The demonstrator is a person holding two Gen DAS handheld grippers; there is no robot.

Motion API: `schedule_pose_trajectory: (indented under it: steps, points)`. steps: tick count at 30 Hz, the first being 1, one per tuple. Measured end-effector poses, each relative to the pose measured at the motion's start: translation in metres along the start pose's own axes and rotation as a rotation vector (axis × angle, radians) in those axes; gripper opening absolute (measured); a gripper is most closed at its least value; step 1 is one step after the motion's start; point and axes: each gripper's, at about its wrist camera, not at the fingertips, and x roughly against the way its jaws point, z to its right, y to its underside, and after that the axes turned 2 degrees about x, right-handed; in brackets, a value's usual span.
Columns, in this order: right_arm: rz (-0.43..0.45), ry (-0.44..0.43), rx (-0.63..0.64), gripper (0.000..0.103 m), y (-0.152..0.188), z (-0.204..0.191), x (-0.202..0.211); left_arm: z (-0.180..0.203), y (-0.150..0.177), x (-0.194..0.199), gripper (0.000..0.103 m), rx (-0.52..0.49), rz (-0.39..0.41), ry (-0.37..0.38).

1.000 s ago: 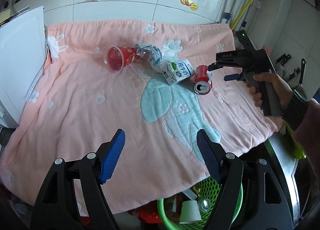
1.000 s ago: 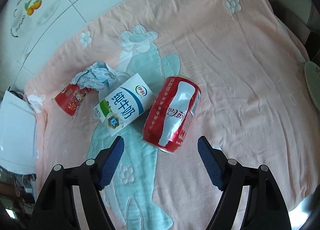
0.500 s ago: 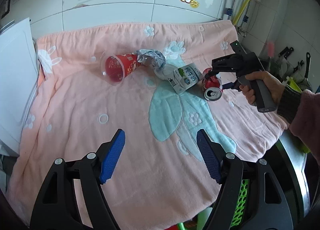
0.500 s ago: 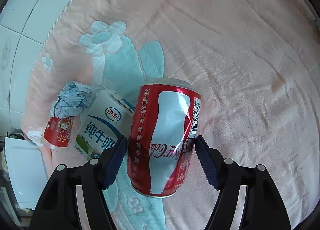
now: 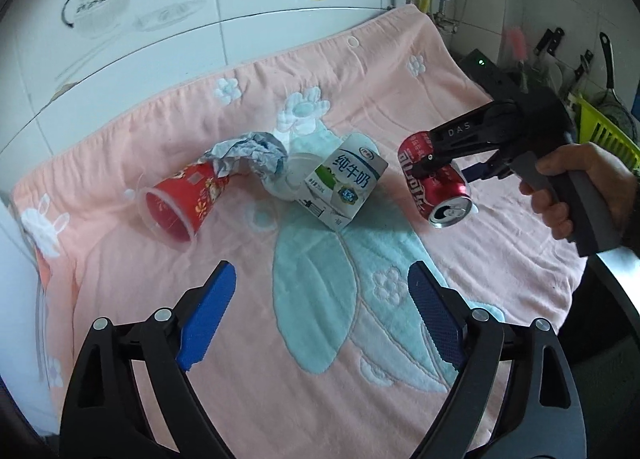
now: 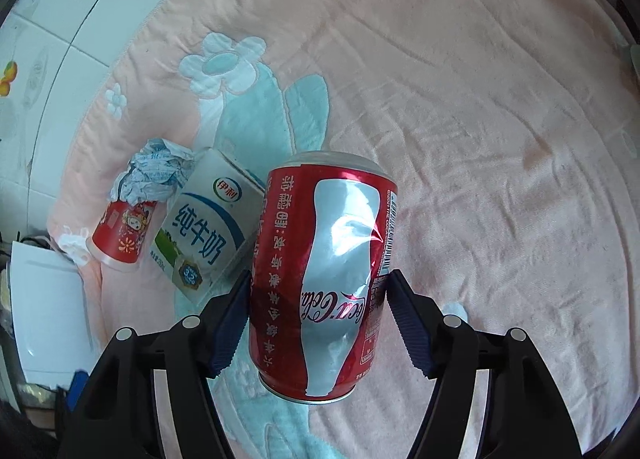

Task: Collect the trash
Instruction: 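Close right tool on the red Coca-Cola can and lift it, then close left tool on the white milk carton and lift it while right carries the can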

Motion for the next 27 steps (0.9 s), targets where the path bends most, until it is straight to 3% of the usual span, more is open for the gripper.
schedule_pose_trajectory:
  steps: [10, 14, 19, 21, 27]
  points:
    - [0.031, 0.029, 0.12, 0.065, 0.045, -0.002, 0.041, 0.019, -0.049, -0.079, 0.087, -0.114, -0.028, -0.037]
    - [0.034, 0.02, 0.13, 0.065, 0.062, 0.002, 0.053, 0.027, -0.064, -0.104, 0.092, -0.169, -0.051, -0.027]
    - [0.041, 0.033, 0.139, 0.065, 0.077, 0.008, 0.064, 0.04, -0.071, -0.133, 0.093, -0.231, -0.106, -0.007]
    - [0.044, 0.03, 0.132, 0.065, 0.081, 0.011, 0.068, 0.045, -0.072, -0.143, 0.093, -0.256, -0.113, -0.031]
    - [0.044, 0.032, 0.119, 0.065, 0.095, 0.018, 0.076, 0.049, -0.079, -0.171, 0.093, -0.27, -0.169, -0.018]
